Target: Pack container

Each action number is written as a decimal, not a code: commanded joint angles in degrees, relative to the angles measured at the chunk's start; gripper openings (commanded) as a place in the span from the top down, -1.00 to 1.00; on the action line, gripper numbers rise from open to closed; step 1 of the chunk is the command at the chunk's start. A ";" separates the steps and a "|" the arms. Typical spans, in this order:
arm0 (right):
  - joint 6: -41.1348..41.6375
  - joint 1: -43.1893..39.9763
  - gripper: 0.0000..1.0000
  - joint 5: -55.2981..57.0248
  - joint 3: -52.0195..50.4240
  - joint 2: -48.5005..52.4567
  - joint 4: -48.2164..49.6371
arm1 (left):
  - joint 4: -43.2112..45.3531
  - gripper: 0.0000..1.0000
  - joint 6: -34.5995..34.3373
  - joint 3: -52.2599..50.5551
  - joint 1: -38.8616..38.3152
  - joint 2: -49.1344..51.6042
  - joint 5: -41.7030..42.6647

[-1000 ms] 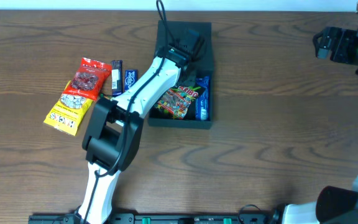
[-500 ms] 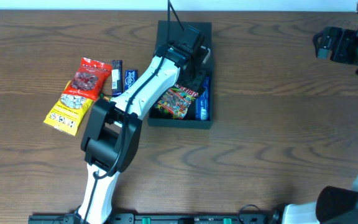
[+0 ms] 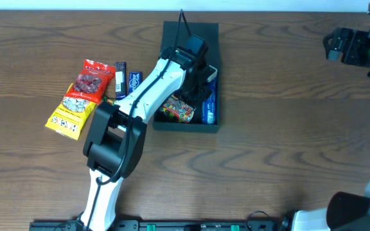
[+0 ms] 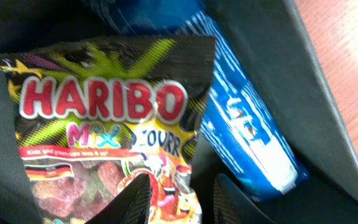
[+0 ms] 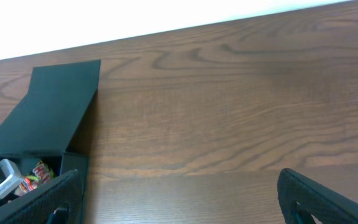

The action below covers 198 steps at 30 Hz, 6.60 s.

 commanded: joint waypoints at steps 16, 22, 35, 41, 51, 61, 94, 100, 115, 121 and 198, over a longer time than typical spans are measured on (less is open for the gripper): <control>-0.09 -0.37 -0.99 -0.44 -0.37 0.35 0.07 | 1.68 0.23 3.54 -0.76 -3.13 0.11 -7.23; -0.09 -0.37 -0.98 -0.42 -0.37 0.35 0.07 | 4.96 0.22 2.82 -4.17 -3.17 0.17 -9.16; -0.09 -0.37 -0.99 -0.44 -0.37 0.35 0.07 | 9.60 0.76 -5.95 -7.54 -3.15 0.17 -17.57; -0.09 -0.37 -0.99 -0.44 -0.37 0.35 0.07 | 9.05 0.88 -17.42 -7.54 -3.17 0.15 -19.93; -0.09 -0.37 -0.98 -0.42 -0.37 0.35 0.09 | 5.31 0.88 -37.00 -5.55 -3.17 -1.44 -27.32; -0.09 -0.37 -0.99 -0.42 -0.37 0.35 0.31 | 3.58 0.88 -45.86 -4.70 -3.17 -5.14 -30.12; -0.09 -0.37 -0.98 -0.44 -0.37 0.35 -0.09 | 3.85 0.88 -37.99 -4.76 -3.15 -8.24 -45.48; -0.09 -0.37 -0.99 -0.42 -0.37 0.35 -0.11 | 5.03 0.89 -30.64 -4.76 -3.15 -8.24 -48.17; -0.09 -0.37 -0.98 -0.42 -0.37 0.35 -0.11 | 5.70 0.88 -18.45 -4.76 -3.02 -8.24 -48.52; -0.09 -0.37 -0.98 -0.42 -0.37 0.35 -0.13 | 5.62 0.88 -18.14 -4.76 -2.67 -8.24 -45.94; 17.11 26.12 0.97 -8.17 -22.60 19.67 26.38 | 13.94 0.88 -30.51 -28.41 16.24 -16.92 -1.11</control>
